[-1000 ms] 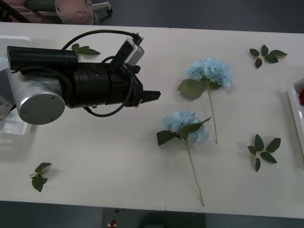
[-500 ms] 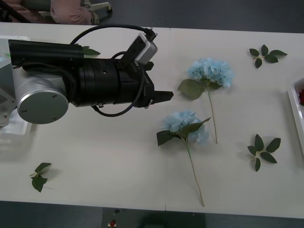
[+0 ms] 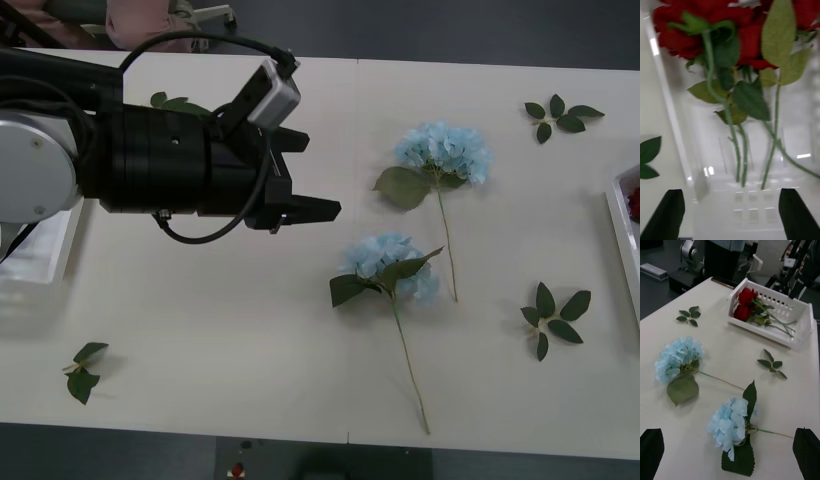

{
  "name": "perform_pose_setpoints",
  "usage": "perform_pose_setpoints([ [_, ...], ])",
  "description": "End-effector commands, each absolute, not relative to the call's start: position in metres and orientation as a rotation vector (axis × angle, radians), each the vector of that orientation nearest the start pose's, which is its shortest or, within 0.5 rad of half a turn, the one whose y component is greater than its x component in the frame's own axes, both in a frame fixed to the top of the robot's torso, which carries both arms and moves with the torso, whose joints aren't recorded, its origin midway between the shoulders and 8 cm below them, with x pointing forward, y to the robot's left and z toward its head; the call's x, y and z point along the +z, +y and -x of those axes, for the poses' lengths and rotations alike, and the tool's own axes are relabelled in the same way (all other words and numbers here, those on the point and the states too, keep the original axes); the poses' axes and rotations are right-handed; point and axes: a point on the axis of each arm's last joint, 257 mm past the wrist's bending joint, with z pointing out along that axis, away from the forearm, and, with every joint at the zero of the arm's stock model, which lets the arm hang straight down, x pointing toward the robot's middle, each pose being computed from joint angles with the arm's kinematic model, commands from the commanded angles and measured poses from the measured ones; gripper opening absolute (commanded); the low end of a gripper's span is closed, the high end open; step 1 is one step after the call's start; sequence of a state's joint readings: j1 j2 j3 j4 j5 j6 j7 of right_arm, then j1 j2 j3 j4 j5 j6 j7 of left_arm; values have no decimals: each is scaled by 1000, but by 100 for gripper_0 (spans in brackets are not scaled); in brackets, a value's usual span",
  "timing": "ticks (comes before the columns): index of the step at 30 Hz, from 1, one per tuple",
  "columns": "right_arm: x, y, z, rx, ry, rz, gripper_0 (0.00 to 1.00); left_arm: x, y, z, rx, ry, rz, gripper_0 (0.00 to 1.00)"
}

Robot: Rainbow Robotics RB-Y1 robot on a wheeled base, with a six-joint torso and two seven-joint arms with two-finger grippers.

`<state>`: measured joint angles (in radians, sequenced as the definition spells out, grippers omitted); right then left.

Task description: Put the red flowers into the right box and the blue flowers into the left box

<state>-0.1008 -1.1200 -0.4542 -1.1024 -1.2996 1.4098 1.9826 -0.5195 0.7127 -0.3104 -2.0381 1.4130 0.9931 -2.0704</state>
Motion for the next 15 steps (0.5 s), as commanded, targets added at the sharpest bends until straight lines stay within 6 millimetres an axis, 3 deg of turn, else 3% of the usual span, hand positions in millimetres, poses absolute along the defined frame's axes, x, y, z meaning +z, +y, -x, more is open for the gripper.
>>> perform_pose_setpoints([
  [1,-162,-584,-393,266,2554,-54,98,-60,-7,-412,-724,1517,-1297,100],
  [2,-156,-567,-399,316,2559,-13,98,-62,-6,-414,-721,1509,-1302,100],
  [9,-131,-503,-423,449,2596,177,98,-69,-3,-414,-723,1518,-1303,100],
  [15,-120,-448,-452,522,2584,300,97,-69,-2,-414,-722,1519,-1305,100],
])
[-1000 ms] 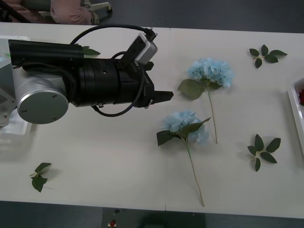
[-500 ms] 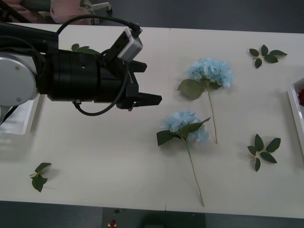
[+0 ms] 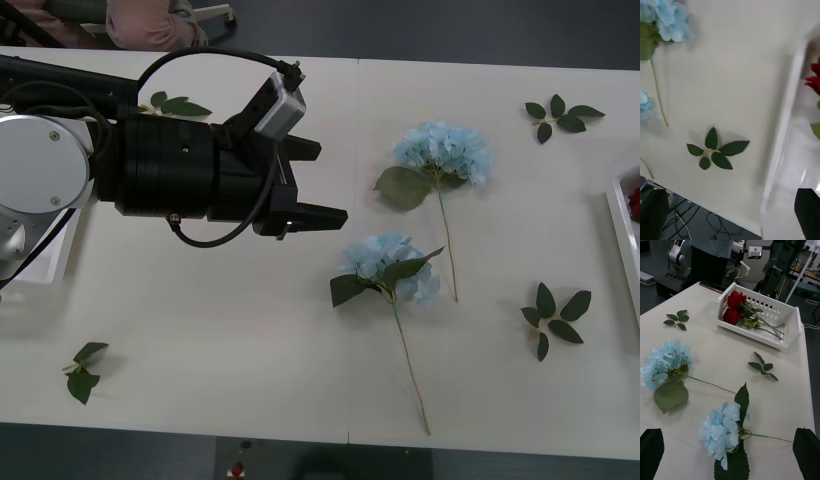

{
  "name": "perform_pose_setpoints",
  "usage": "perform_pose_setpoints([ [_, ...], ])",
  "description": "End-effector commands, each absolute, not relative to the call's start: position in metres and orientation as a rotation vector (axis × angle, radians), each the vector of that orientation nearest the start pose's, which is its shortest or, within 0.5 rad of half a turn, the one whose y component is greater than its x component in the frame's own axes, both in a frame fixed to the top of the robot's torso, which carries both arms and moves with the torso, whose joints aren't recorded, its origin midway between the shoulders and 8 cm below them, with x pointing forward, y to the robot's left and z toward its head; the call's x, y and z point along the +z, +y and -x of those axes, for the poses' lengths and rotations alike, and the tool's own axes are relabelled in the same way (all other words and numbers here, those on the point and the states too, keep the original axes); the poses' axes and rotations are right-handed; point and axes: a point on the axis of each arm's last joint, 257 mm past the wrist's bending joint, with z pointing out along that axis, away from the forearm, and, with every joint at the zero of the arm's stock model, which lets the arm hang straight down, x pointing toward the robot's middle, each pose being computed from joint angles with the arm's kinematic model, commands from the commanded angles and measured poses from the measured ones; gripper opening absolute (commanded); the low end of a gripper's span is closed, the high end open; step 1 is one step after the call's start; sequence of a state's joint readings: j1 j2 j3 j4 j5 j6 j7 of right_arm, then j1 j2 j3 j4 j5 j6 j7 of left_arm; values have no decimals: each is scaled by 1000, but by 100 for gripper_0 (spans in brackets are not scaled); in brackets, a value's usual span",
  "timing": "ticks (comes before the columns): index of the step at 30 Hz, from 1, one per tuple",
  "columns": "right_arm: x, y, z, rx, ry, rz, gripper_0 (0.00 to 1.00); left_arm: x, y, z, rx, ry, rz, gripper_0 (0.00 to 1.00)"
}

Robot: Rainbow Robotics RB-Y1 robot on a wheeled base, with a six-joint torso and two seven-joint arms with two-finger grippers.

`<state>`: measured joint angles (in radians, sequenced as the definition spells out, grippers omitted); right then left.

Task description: Put the red flowers into the right box and the blue flowers into the left box

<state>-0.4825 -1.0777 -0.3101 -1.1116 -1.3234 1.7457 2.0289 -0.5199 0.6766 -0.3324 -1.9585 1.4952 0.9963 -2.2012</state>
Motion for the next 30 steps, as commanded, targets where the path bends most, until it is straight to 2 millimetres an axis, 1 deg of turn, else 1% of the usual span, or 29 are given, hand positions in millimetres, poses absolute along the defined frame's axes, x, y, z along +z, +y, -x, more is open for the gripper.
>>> perform_pose_setpoints([
  [1,-118,-438,-459,518,2576,323,97,-69,-2,-414,-722,1519,-1305,100],
  [2,-119,-430,-464,511,2575,336,98,-69,-2,-414,-722,1519,-1305,100],
  [5,-122,-396,-481,496,2566,341,98,-69,-2,-414,-722,1519,-1305,100],
  [6,-122,-389,-484,491,2562,339,97,-69,-2,-414,-722,1519,-1305,100],
  [8,-129,-365,-494,455,2563,321,97,-69,-2,-414,-722,1519,-1305,100],
  [9,-132,-358,-496,444,2566,319,98,-69,-2,-414,-722,1519,-1305,100],
  [11,-140,-335,-506,404,2566,301,98,-69,-2,-414,-722,1519,-1305,100],
  [12,-144,-328,-508,401,2570,294,97,-69,-2,-414,-722,1519,-1305,100],
  [14,-152,-306,-517,386,2565,278,98,-69,-2,-414,-722,1519,-1305,100],
  [15,-155,-301,-519,383,2567,275,98,-69,-2,-414,-722,1519,-1305,100],
  [17,-167,-283,-528,367,2569,260,97,-69,-2,-414,-722,1519,-1305,100],
  [18,-171,-279,-530,361,2569,258,97,-69,-2,-414,-722,1519,-1305,100],
  [20,-184,-265,-537,326,2570,242,98,-69,-2,-414,-722,1519,-1305,100],
  [21,-187,-262,-539,314,2571,241,98,-69,-2,-414,-722,1519,-1305,100],
  [23,-200,-249,-543,274,2577,228,98,-69,-2,-414,-722,1519,-1305,100],
  [26,-213,-233,-547,233,2581,215,97,-69,-2,-414,-722,1519,-1305,100],
  [27,-216,-232,-548,220,2583,212,98,-69,-2,-414,-722,1519,-1305,100],
  [30,-234,-220,-553,196,2585,193,98,-69,-2,-414,-722,1519,-1305,100],
])
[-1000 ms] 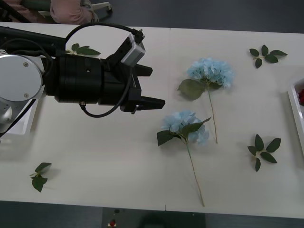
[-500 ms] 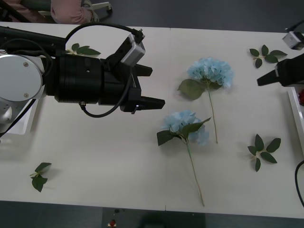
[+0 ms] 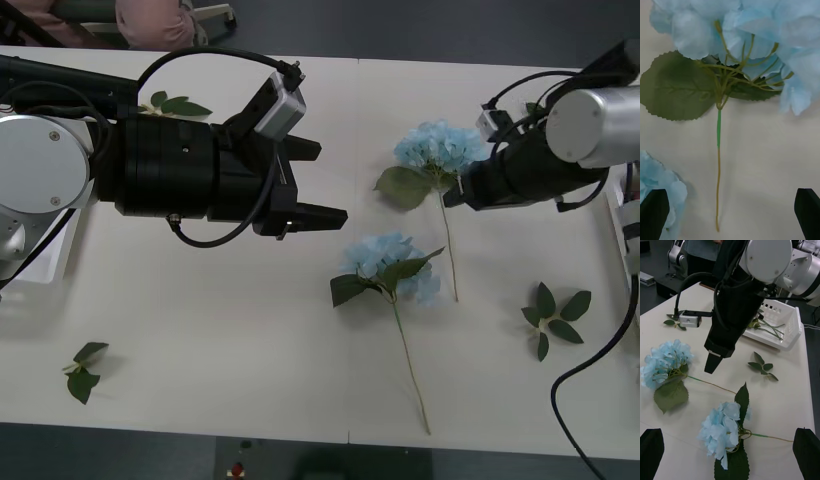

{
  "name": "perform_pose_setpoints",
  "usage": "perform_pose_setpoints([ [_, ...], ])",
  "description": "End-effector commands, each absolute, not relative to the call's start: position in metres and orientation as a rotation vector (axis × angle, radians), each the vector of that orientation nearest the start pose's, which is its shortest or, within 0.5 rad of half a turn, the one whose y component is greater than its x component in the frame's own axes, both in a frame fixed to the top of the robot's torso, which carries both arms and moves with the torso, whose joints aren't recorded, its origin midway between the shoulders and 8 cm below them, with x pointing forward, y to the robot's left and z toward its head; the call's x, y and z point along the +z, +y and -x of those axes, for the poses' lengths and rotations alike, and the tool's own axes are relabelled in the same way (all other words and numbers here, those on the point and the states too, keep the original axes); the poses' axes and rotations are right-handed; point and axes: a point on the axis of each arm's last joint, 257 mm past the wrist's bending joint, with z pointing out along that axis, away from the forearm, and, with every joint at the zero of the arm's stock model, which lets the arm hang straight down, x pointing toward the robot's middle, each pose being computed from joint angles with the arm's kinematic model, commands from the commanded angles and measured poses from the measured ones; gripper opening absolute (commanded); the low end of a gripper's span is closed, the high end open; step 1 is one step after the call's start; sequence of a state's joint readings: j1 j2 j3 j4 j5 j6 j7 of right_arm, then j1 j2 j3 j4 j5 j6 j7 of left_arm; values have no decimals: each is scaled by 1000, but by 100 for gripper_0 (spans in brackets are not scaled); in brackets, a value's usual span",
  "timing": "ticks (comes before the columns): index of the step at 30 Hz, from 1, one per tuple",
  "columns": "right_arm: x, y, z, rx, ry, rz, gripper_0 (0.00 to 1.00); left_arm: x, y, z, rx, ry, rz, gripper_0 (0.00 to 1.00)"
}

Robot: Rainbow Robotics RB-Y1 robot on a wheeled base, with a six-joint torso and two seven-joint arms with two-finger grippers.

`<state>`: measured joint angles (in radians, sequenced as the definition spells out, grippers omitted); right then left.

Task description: Put the red flowers into the right box and the blue flowers into the left box

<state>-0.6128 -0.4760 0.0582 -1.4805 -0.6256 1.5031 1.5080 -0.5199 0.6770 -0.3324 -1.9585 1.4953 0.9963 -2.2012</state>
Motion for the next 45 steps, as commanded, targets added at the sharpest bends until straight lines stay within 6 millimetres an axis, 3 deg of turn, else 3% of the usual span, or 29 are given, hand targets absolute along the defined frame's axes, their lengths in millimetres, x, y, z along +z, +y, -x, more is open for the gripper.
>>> perform_pose_setpoints([
  [1,-237,-218,-554,195,2583,196,97,-69,-2,-414,-722,1519,-1305,100],
  [11,-276,-206,-568,168,2554,217,97,-69,-2,-414,-722,1519,-1305,100],
  [23,-290,-196,-576,164,2539,207,95,-69,-2,-414,-722,1519,-1305,100],
  [25,-289,-194,-578,159,2536,213,82,-69,-2,-414,-722,1519,-1305,100],
  [27,-290,-195,-578,150,2539,213,31,-69,-2,-414,-722,1519,-1305,100],
  [29,-291,-194,-578,151,2539,212,7,-69,-2,-414,-722,1519,-1305,100],
  [30,-291,-195,-578,145,2538,217,1,-69,-2,-414,-722,1519,-1305,100],
  [39,-291,-195,-577,148,2540,207,0,-69,-2,-414,-722,1519,-1305,100],
  [45,-263,-195,-584,166,2492,225,0,-69,-2,-414,-722,1519,-1305,100],
])
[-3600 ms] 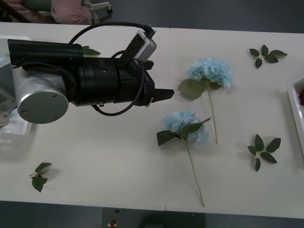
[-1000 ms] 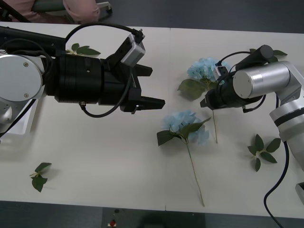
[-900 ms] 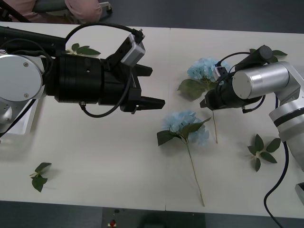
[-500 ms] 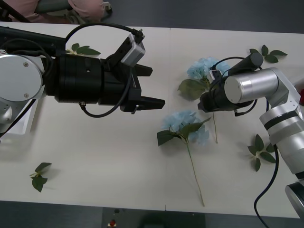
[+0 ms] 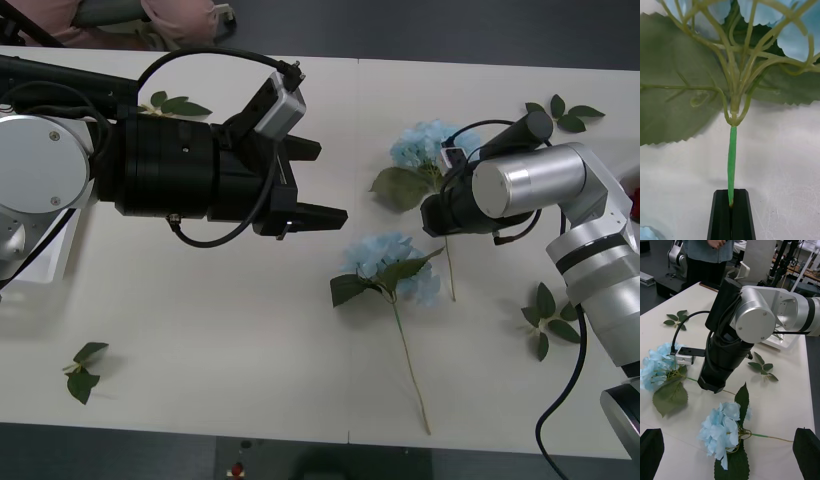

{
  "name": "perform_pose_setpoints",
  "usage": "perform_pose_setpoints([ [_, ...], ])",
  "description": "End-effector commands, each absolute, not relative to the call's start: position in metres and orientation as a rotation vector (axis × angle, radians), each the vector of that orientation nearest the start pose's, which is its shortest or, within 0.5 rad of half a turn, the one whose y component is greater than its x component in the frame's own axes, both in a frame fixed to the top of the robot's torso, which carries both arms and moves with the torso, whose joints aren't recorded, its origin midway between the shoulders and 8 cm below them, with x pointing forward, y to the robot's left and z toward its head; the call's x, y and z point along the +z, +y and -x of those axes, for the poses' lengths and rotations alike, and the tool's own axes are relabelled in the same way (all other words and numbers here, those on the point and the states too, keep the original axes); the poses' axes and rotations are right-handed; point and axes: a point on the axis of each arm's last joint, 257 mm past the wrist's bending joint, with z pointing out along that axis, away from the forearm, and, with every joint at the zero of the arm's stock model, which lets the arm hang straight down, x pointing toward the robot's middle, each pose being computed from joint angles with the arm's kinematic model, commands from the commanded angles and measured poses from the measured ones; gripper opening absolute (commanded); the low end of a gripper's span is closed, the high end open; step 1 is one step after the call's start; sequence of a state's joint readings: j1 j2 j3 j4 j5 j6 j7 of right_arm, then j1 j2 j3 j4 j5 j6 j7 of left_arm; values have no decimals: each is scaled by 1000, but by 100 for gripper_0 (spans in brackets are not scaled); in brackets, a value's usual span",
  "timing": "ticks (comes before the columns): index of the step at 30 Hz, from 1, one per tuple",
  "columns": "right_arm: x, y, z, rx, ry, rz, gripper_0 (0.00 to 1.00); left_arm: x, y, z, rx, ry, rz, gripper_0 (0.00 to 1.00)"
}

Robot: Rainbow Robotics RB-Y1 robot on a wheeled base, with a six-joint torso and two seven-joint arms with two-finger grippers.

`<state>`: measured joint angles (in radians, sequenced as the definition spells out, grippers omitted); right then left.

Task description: Put the red flowers into the right box and the blue flowers into the left box

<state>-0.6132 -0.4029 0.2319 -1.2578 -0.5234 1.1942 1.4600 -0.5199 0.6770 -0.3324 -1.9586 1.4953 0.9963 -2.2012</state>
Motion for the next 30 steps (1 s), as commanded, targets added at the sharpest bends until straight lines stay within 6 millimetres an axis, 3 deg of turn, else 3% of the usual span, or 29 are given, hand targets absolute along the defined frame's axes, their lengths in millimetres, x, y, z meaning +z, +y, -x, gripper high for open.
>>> perform_pose_setpoints([
  [1,-253,-195,-582,174,2487,234,0,-69,-2,-414,-722,1519,-1305,100],
  [14,-157,-185,-556,449,2385,403,0,-69,-2,-414,-722,1519,-1305,100],
  [24,-83,-172,-524,743,2091,717,0,-69,-2,-414,-722,1519,-1305,100],
  [30,-45,-154,-496,948,1940,790,0,-69,-2,-414,-722,1519,-1305,100],
])
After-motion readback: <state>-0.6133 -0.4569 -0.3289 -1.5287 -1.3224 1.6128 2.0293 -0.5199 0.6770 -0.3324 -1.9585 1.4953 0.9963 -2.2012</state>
